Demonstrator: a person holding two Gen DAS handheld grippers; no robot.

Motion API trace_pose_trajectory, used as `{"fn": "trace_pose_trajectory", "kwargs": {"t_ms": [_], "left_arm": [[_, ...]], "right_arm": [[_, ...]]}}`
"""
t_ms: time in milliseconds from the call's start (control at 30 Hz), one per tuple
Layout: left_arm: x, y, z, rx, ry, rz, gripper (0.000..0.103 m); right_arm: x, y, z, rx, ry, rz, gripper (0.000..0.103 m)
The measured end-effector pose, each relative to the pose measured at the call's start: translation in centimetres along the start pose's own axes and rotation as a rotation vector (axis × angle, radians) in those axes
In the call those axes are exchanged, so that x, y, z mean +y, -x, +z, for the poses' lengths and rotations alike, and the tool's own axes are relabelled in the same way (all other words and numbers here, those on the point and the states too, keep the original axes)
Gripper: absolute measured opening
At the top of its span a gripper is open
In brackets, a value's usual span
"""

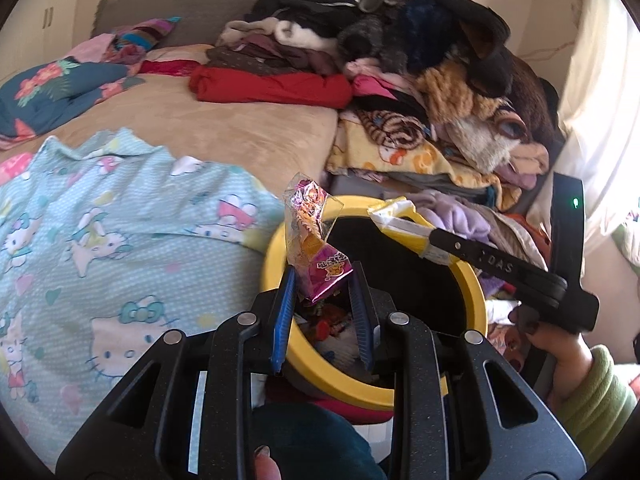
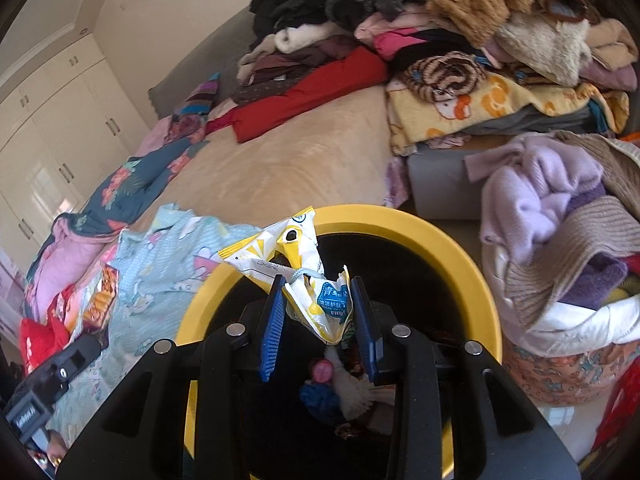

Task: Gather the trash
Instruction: 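Carry the pink wrapper and yellow bag with both tools over the bin, then open both tools to drop the wrapper and bag into the bin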

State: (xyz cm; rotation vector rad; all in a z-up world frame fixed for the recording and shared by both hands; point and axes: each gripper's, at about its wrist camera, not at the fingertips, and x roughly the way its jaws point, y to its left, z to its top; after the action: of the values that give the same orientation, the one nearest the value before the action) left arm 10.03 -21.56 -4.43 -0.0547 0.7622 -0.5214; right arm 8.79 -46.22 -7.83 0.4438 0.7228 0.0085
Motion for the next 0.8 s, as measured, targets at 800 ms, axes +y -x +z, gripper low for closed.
{"fn": "trace_pose_trajectory", "kwargs": {"t_ms": [800], "left_arm": [[-4.4,-6.3,-0.8,0.128,-0.125,-0.054,0.028]], "right_arm": [[-2.2,2.1,1.2,0.031,-0.019,-0.012,0.043]]}}
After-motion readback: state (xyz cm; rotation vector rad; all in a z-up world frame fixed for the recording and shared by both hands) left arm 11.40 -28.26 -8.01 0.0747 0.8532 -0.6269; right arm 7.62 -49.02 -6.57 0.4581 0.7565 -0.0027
